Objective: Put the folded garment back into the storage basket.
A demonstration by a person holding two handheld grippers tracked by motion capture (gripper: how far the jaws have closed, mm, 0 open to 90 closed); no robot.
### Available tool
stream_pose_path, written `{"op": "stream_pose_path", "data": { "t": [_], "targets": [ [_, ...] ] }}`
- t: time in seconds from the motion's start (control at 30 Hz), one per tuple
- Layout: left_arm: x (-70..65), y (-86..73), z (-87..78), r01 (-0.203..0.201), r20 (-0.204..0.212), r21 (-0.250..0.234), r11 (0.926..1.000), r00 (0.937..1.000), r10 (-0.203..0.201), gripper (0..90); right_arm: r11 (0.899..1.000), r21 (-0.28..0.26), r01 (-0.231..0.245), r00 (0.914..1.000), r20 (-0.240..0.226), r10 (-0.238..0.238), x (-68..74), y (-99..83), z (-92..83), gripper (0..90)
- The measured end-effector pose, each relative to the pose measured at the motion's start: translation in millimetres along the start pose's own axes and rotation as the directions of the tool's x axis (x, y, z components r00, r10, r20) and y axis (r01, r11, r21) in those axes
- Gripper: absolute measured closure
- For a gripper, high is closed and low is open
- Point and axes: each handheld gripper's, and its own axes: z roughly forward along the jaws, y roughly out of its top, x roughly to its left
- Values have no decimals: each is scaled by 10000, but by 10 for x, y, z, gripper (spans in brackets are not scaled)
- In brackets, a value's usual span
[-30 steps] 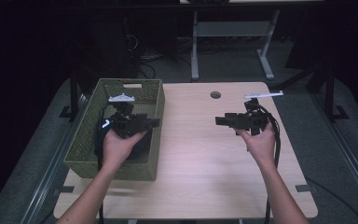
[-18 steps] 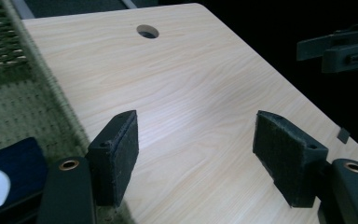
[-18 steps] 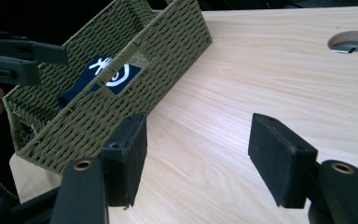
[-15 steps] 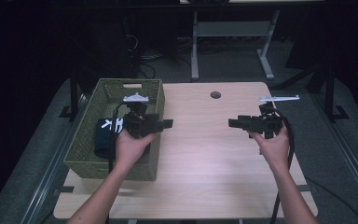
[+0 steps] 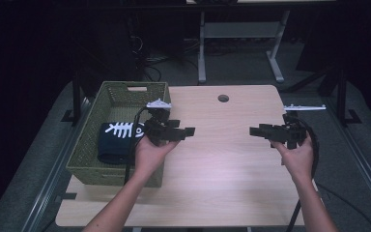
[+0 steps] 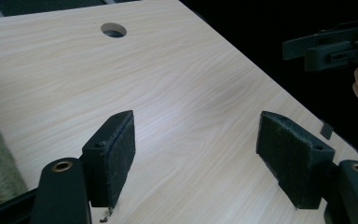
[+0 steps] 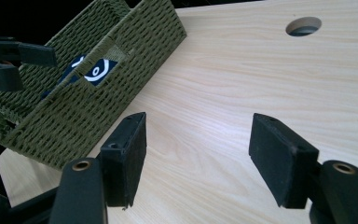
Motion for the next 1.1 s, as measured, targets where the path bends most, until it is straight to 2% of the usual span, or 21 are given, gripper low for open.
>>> {"op": "stream_pose_path", "data": {
  "t": [0.37,0.4,0.6,0.77,1.1],
  "targets": [
    [-188,-36,185,-87,323,64,9999,9994,85,264,9993,61,-365,9990,267,364,-180,-180,-112,363],
    [-214,-49,218,-122,358,60,9999,9993,120,259,9991,115,-407,9984,405,402,-209,-218,-136,359],
    [-263,-90,292,-208,458,177,9996,9987,200,249,9985,37,-539,9970,561,536,-293,-320,-234,352],
    [-321,-150,364,-109,544,178,9998,9985,99,249,9975,-55,-699,9945,781,701,-364,-420,-310,353],
    [-381,-239,462,-138,669,223,9997,9977,123,248,9959,-3,-905,9910,991,901,-459,-563,-371,349]
  ]
}}
